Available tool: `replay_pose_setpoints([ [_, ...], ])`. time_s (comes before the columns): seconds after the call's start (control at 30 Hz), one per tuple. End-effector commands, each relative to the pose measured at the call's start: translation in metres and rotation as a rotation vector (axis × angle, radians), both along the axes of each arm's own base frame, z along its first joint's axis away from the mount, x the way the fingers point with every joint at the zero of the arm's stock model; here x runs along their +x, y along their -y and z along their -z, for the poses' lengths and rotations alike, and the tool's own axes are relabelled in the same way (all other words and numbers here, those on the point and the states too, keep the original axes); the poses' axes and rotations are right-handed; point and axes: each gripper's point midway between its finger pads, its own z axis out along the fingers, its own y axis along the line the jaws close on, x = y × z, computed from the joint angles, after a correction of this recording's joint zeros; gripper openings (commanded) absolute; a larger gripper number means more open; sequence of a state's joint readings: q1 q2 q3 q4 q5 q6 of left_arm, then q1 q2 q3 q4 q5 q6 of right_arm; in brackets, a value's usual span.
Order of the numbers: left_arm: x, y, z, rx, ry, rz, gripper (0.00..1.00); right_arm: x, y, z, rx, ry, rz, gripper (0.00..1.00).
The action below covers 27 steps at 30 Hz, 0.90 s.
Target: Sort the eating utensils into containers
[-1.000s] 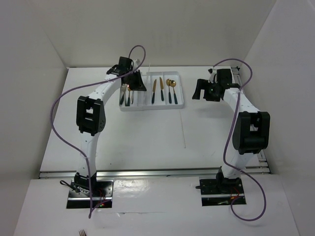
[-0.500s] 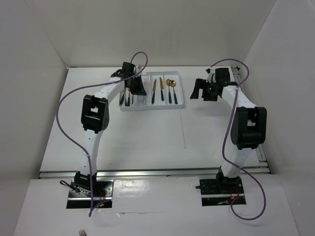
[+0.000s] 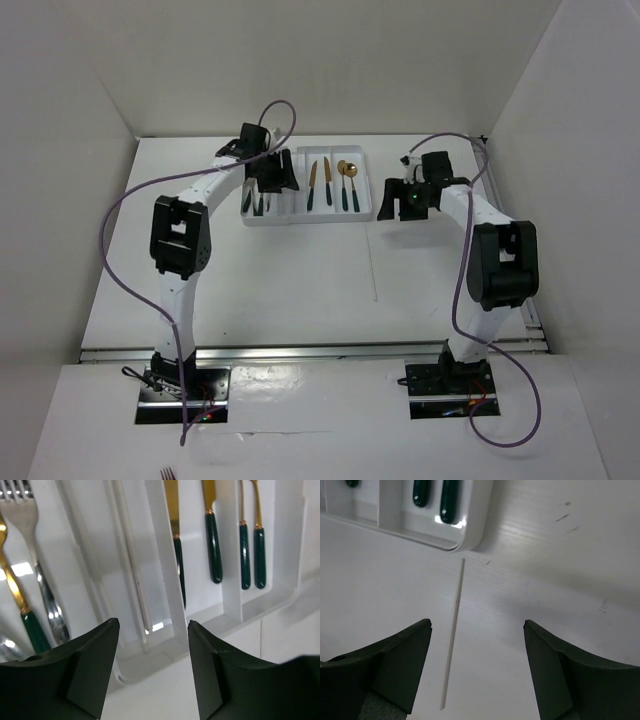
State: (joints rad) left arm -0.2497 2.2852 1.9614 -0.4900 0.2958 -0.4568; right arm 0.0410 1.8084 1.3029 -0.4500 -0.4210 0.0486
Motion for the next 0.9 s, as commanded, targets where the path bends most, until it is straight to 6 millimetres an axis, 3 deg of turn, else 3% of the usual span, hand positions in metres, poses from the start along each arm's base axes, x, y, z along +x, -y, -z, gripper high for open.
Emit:
replay_pose_setpoints([
  [0.0, -0.002, 0.002, -0.113, -0.027, 0.264, 0.029, 0.70, -0.009, -0.032, -0.029, -0.052, 0.144, -0.116, 0.81],
  [0.1, -0.018, 0.006, -0.163, -0.007, 0.371, 0.036, 0.67, -0.020, -0.038, -0.017, -0.107, 0.132, -0.147, 0.76],
  [0.13, -0.032, 0.006, -0.194, -0.001, 0.442, 0.051, 0.63, -0.023, -0.047, -0.020, -0.116, 0.144, -0.165, 0.74],
  [0.2, -0.046, -0.007, -0.206, 0.059, 0.463, 0.016, 0.59, -0.034, -0.049, -0.007, -0.148, 0.108, -0.172, 0.72],
  [0.23, -0.059, -0.013, -0.229, 0.095, 0.524, 0.016, 0.56, -0.036, -0.056, -0.006, -0.159, 0.111, -0.187, 0.72],
  [0.33, -0.079, -0.043, -0.223, 0.247, 0.522, -0.044, 0.56, -0.049, -0.059, 0.015, -0.203, 0.052, -0.177, 0.71],
  [0.37, -0.089, -0.058, -0.240, 0.271, 0.558, -0.096, 0.57, -0.051, -0.056, 0.019, -0.210, 0.039, -0.163, 0.71],
  [0.4, -0.098, -0.066, -0.227, 0.306, 0.536, -0.101, 0.57, -0.055, -0.056, 0.027, -0.235, 0.023, -0.164, 0.71],
  [0.47, -0.109, -0.082, -0.232, 0.356, 0.560, -0.137, 0.61, -0.058, -0.056, 0.033, -0.250, 0.002, -0.159, 0.69],
  [0.5, -0.121, -0.090, -0.234, 0.373, 0.570, -0.149, 0.72, -0.065, -0.058, 0.035, -0.266, -0.020, -0.171, 0.67],
  [0.6, -0.129, -0.108, -0.236, 0.406, 0.579, -0.184, 0.88, -0.082, -0.060, 0.046, -0.307, -0.060, -0.204, 0.67],
  [0.87, -0.141, -0.137, -0.224, 0.461, 0.535, -0.232, 0.90, -0.128, -0.066, 0.058, -0.324, -0.180, -0.283, 0.62],
])
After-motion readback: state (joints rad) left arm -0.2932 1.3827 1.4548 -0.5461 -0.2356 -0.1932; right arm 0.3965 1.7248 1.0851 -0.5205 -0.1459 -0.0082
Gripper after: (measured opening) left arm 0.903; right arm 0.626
